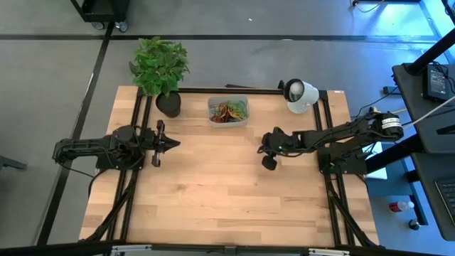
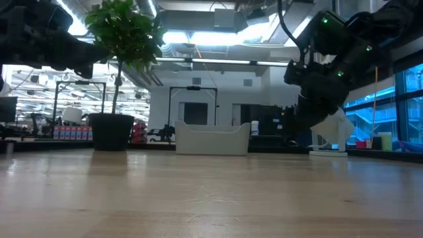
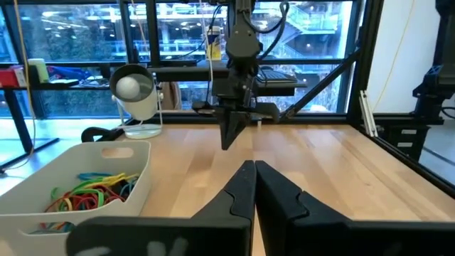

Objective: Pick and place rubber bands into bin
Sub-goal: Return to Home Position

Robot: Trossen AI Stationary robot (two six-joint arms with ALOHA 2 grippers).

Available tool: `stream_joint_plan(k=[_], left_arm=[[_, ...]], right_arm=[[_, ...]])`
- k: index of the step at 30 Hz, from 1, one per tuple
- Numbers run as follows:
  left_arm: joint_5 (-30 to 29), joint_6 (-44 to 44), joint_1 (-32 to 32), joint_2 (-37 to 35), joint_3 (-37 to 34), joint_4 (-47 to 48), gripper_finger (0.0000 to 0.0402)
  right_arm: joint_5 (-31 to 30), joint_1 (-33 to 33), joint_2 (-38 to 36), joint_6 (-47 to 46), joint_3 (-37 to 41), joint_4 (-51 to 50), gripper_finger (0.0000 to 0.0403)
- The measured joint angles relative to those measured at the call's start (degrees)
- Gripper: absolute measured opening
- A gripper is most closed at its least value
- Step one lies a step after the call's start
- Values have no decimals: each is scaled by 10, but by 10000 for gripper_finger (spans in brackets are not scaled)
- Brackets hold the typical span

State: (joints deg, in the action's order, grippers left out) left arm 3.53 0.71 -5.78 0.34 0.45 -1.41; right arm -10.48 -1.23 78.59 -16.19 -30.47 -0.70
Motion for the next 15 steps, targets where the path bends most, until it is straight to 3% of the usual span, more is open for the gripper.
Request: stream_joint_plan(k=[15], left_arm=[[0,0,0,0,0,0,6]], right_arm=[[13,0,-1,14,61,8,2]])
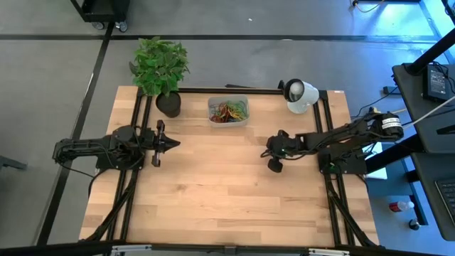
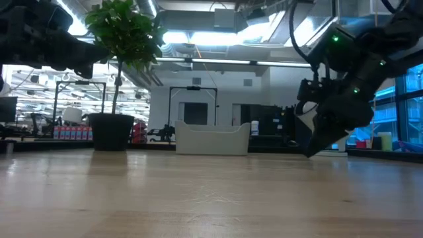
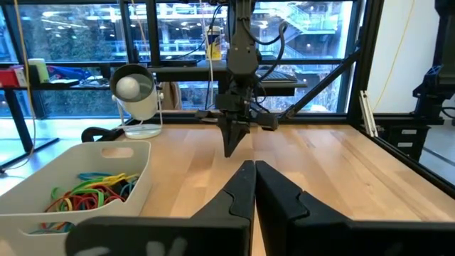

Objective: Pick and place rubber bands into bin
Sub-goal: Return to Home Position

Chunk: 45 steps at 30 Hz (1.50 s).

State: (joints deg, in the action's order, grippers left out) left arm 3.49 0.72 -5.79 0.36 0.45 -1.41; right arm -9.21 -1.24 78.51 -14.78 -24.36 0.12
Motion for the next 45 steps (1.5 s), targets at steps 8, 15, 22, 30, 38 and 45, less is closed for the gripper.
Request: stream_joint_plan(k=[8,15,22,30,38,45], left_arm=[[0,0,0,0,0,0,7],[-1,0,0,0,0,0,5],[0,0,0,0,0,0,8],[0,0,0,0,0,0,8],[0,0,0,0,0,0,4],[-2,0,0,0,0,-1,4]], right_arm=[[2,19,-96,-1,45,8,1],[-7,47,-278,-1,108,-3,1],[-25,65,-461,1,162,-83,0],[-32,69,-642,101,166,-111,0],[50,69,-785,166,212,-14,0],[65,60,-777,185,240,37,0]])
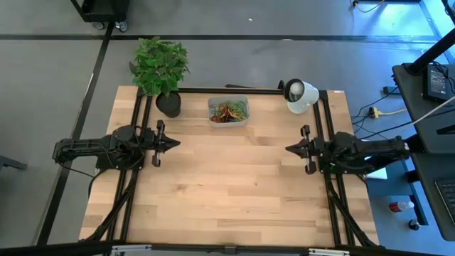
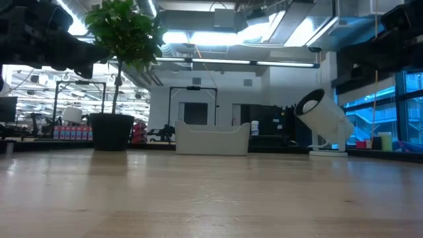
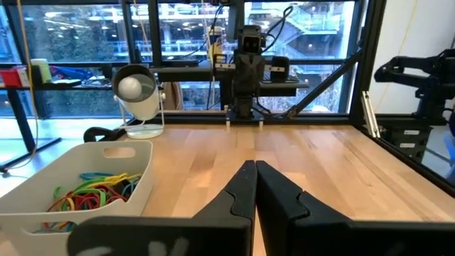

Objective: Pick and place rubber bands into bin
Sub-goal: Return to Home Position

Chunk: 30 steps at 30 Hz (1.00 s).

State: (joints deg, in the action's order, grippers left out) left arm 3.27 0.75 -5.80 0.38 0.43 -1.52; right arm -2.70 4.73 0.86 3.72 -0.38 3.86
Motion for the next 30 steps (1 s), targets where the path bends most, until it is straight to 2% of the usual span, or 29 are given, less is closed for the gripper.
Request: stream_joint_plan(k=[8,16,23,30], left_arm=[[-7,0,0,2,0,1,4],[-7,0,0,2,0,1,4],[-7,0,0,2,0,1,4],[-7,0,0,2,0,0,4]], right_arm=[[69,-20,0,13,0,3,0],[69,-20,23,12,0,-20,2],[69,-20,23,11,0,-21,26],[69,-20,23,11,0,-21,32]])
